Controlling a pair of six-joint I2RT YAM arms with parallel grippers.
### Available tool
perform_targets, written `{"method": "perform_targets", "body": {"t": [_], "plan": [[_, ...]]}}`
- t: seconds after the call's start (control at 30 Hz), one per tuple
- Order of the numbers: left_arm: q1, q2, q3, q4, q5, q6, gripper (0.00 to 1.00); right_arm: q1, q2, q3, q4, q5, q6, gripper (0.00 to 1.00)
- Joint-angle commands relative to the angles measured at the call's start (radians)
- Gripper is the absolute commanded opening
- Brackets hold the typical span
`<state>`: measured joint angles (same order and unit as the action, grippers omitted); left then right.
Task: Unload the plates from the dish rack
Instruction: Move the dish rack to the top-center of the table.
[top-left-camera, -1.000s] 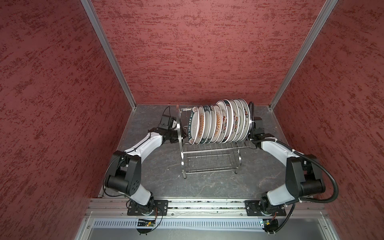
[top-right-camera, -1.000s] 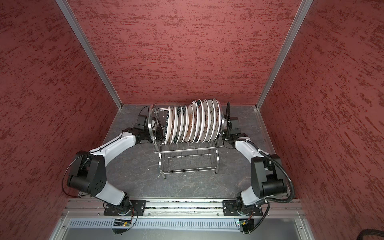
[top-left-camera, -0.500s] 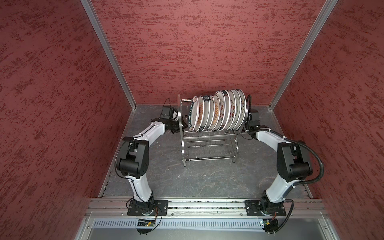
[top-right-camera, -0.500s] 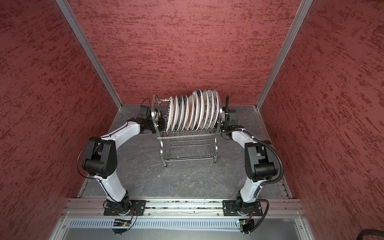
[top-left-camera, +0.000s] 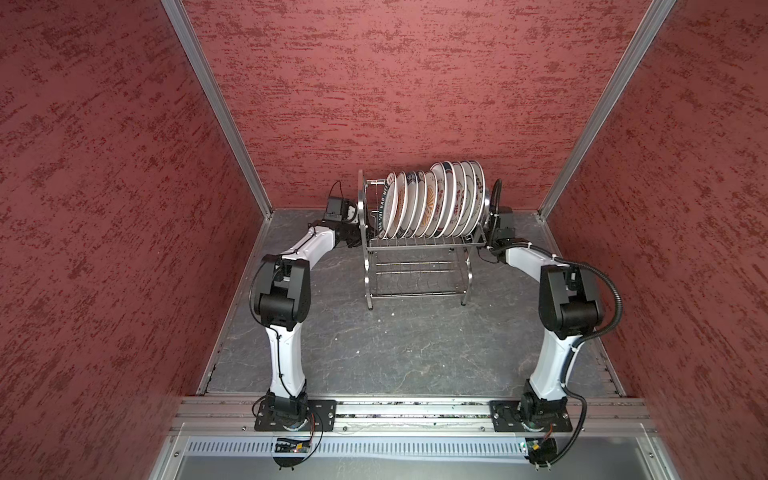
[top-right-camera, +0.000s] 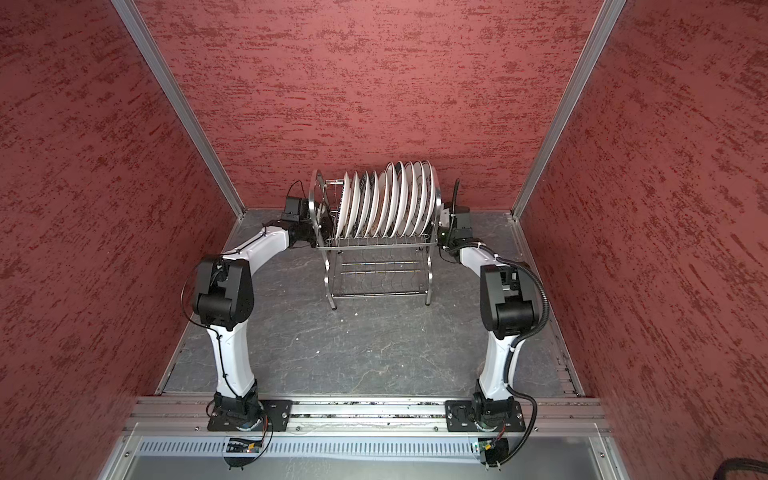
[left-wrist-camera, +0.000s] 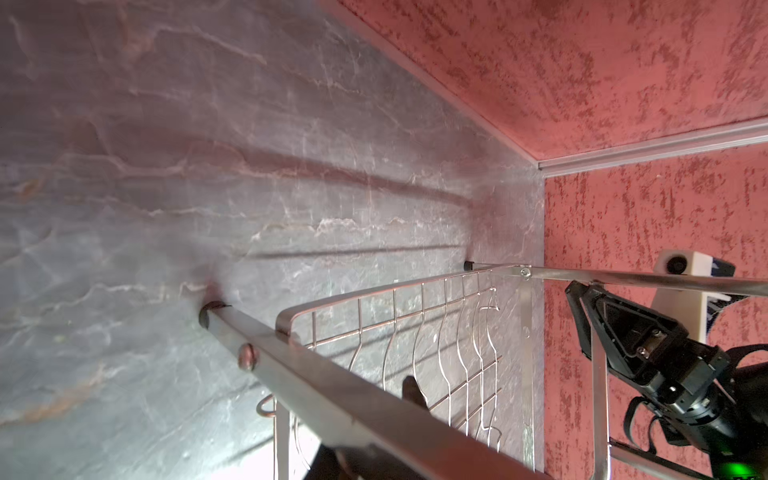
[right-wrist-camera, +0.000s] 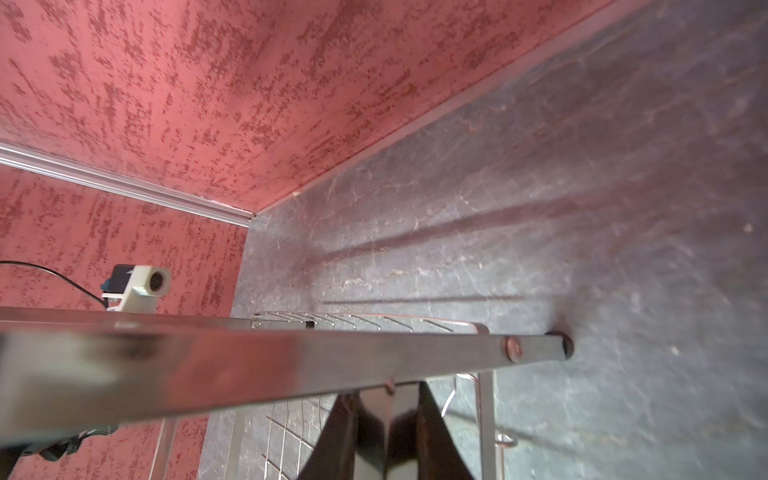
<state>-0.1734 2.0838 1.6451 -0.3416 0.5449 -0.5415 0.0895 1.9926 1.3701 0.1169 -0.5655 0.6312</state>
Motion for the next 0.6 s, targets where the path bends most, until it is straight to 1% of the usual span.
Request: {"method": "perform_targets", "body": {"t": [0.0,0.1,0.17,0.33,0.47,0.57], "plan": [[0.017,0.057,0.054,0.193,-0.015,0.079,0.13,-0.002,0.060,0.065,0.276,-0.014,-0.212,0.12],[0.023,0.097,0.099,0.215,-0.020,0.077,0.15,-0.003,0.092,0.115,0.278,-0.019,-0.219,0.12],[0.026,0.127,0.142,0.217,-0.012,0.098,0.17,-0.003,0.112,0.138,0.287,-0.034,-0.222,0.12],[0.029,0.204,0.268,0.168,-0.027,0.130,0.19,-0.004,0.170,0.218,0.264,-0.052,-0.226,0.13],[0.032,0.254,0.338,0.162,-0.015,0.126,0.20,-0.005,0.232,0.281,0.267,-0.074,-0.217,0.15],[0.035,0.286,0.378,0.165,-0.014,0.117,0.21,-0.005,0.286,0.354,0.235,-0.079,-0.217,0.15]]}}
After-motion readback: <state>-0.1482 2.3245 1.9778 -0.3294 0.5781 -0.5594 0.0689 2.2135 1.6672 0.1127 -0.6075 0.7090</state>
